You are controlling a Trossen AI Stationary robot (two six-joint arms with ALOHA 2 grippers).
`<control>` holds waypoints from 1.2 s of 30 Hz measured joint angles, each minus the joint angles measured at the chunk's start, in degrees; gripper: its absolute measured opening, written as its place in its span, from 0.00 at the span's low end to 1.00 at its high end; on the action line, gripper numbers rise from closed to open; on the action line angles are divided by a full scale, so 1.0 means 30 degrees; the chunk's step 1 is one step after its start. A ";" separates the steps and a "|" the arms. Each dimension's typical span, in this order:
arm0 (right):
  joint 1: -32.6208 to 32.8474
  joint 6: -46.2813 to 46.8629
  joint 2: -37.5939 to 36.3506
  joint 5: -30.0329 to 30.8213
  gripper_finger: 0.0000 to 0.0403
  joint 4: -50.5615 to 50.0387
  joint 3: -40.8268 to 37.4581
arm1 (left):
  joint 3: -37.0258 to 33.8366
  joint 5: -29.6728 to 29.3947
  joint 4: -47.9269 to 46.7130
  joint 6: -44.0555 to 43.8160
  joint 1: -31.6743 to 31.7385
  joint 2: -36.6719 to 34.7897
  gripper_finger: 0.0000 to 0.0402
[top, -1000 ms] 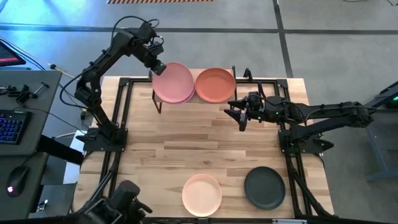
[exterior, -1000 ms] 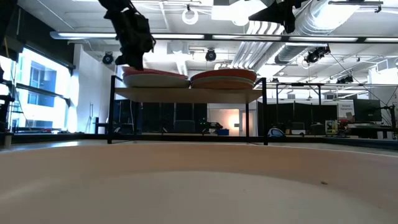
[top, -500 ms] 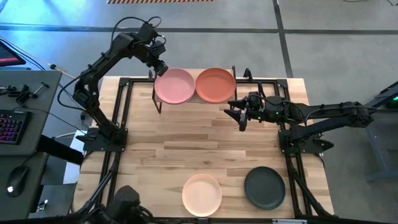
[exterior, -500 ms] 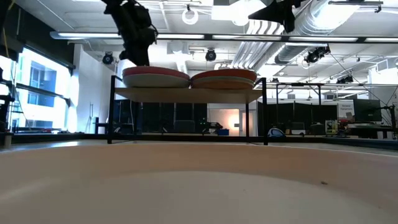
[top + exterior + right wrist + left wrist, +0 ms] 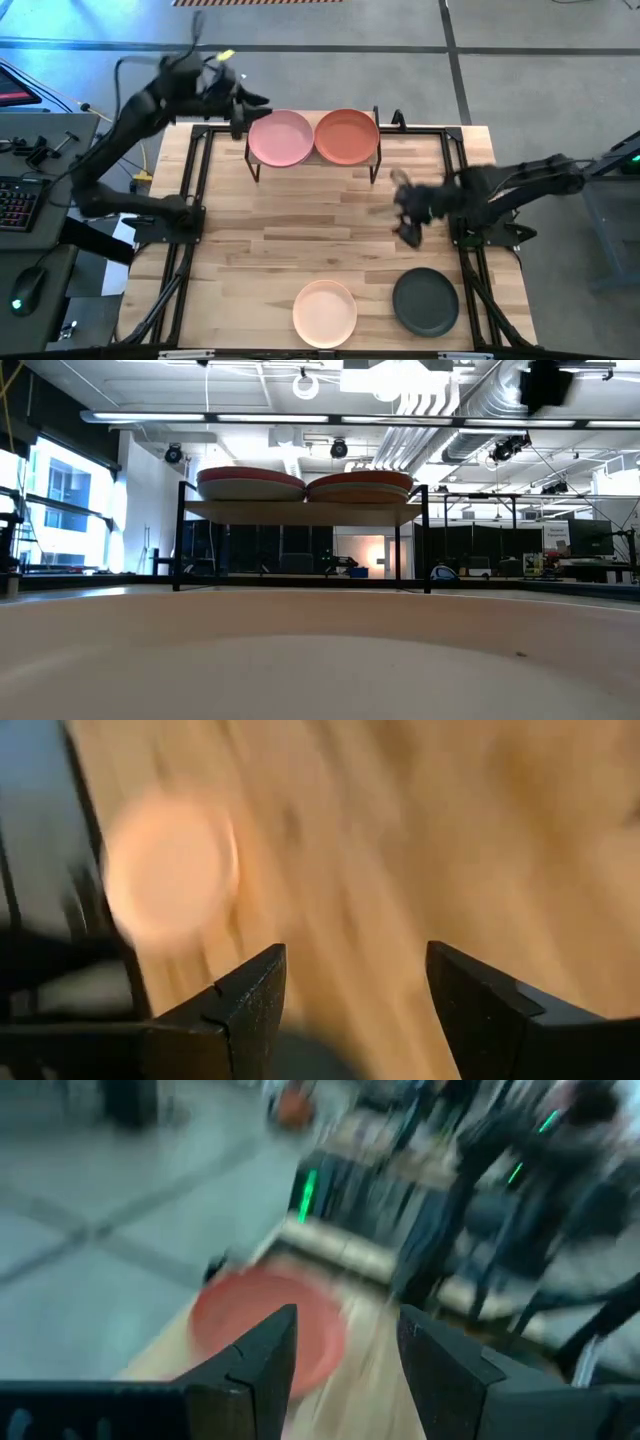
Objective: Place and stack plates onto a shelf
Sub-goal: Stack the black plate on top of the orange plate on the shelf
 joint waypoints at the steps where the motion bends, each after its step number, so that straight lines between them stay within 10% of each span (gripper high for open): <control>1: 0.0806 0.0918 0.0180 -0.0320 0.55 -0.0618 -0.0412 | -0.1232 -0.0458 0.1738 -0.0542 -0.0710 -0.0868 0.41; 13: 0.6034 0.6375 0.0414 -0.4077 0.55 0.2943 -0.7401 | -1.4323 -0.3330 1.4943 -0.6997 -0.5538 -0.7826 0.40; 30: 0.6186 0.5799 0.0414 -0.5008 0.53 0.7568 -1.3807 | -1.5327 -0.4619 1.5068 -0.6317 -0.6074 -0.8408 0.39; 36: 0.6178 0.7277 0.0450 -0.4453 0.24 0.7380 -1.3982 | -1.5327 -0.4619 1.5068 -0.6309 -0.6068 -0.8415 0.39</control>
